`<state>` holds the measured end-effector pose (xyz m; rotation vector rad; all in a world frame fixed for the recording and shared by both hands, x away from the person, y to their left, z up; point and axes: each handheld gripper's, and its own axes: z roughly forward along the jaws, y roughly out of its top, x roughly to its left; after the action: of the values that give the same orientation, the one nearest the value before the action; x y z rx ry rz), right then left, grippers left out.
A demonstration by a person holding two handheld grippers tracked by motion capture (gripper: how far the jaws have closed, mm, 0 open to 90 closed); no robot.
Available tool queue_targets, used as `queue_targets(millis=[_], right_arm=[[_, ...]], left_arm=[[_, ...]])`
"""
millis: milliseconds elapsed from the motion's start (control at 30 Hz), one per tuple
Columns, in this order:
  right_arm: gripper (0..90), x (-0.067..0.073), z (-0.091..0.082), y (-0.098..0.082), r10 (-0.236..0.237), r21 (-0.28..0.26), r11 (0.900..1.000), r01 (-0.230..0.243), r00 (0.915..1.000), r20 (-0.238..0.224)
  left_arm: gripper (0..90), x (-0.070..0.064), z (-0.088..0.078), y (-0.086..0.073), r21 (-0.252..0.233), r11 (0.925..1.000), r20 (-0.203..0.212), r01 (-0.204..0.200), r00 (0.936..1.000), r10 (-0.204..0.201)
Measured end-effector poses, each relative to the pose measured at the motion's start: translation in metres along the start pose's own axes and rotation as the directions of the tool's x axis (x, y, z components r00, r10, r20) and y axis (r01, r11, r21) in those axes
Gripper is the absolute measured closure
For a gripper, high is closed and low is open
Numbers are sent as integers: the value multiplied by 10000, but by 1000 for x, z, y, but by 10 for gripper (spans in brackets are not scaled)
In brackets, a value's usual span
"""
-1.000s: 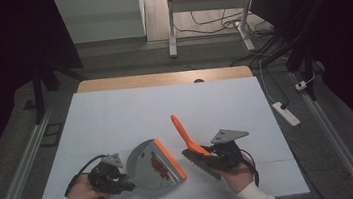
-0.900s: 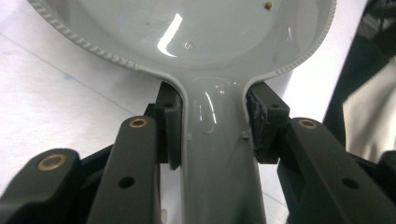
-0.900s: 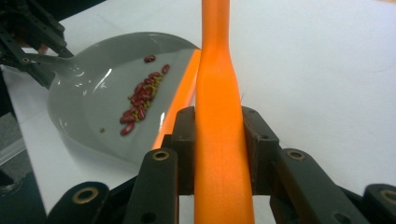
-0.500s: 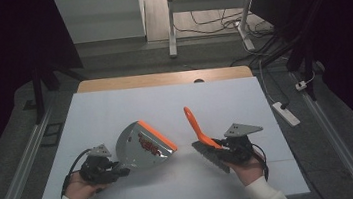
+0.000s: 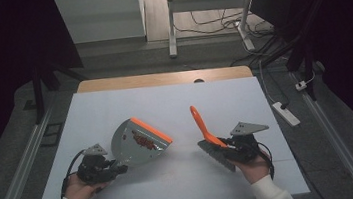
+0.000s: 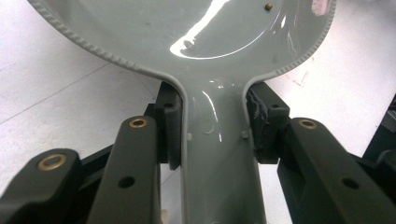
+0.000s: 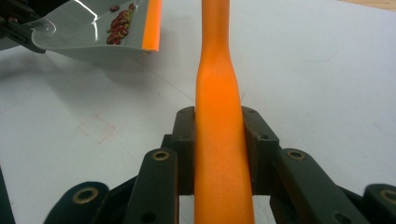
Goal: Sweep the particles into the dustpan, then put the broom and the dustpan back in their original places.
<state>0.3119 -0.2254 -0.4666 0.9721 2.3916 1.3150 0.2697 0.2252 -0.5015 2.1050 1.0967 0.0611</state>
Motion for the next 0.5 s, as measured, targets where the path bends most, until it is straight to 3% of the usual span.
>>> queue_targets(millis=[500], right_arm=[[701,-8,-12,-8,94,-37,9999,-94,10000,24]], left_arm=[[616,-5,-3,-7,-382,9973,-556,635,9963,-656]])
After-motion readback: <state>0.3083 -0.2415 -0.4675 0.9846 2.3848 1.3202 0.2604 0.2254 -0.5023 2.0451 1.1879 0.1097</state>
